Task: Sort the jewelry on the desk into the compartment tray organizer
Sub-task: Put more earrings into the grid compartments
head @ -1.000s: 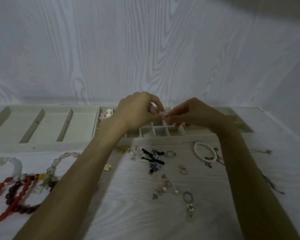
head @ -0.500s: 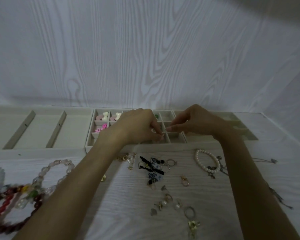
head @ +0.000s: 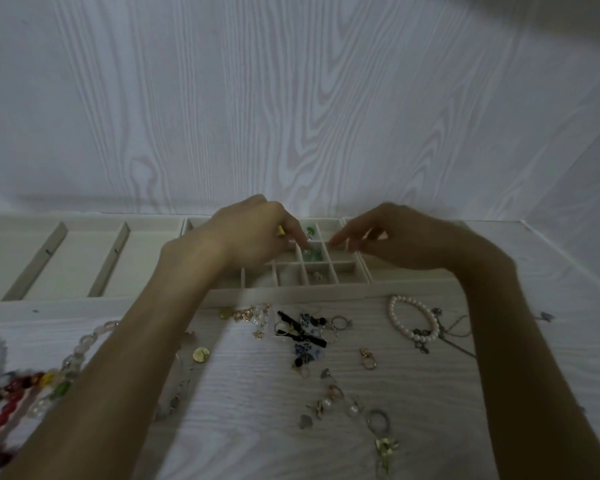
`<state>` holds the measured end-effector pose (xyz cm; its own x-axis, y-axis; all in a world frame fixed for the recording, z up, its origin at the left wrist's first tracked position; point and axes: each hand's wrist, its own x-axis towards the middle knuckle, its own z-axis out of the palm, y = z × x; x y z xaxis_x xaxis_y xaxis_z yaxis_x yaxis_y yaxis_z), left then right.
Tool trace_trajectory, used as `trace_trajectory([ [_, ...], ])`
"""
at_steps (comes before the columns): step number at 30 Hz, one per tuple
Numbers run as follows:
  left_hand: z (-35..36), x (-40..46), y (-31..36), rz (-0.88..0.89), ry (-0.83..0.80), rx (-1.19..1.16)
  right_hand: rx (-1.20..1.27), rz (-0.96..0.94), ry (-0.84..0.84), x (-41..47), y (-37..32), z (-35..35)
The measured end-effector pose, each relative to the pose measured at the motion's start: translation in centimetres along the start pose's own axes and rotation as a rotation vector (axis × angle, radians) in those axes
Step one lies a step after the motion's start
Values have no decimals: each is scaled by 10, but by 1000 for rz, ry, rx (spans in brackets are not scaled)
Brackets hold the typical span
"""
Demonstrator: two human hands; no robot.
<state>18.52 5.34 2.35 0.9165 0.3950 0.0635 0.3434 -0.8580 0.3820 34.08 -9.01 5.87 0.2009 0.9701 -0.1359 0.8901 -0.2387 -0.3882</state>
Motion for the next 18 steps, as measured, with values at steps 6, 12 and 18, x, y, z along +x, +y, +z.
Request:
trace_trajectory([
  [6, 6, -1, 14, 62, -125, 12, -193, 38, -54, -2, -4, 1],
  [12, 19, 5, 18, 43, -197, 72, -279, 71, -103, 10, -6, 19],
  [18, 19, 5, 16, 19, -186, 55, -287, 67, -113, 15, -10, 25],
])
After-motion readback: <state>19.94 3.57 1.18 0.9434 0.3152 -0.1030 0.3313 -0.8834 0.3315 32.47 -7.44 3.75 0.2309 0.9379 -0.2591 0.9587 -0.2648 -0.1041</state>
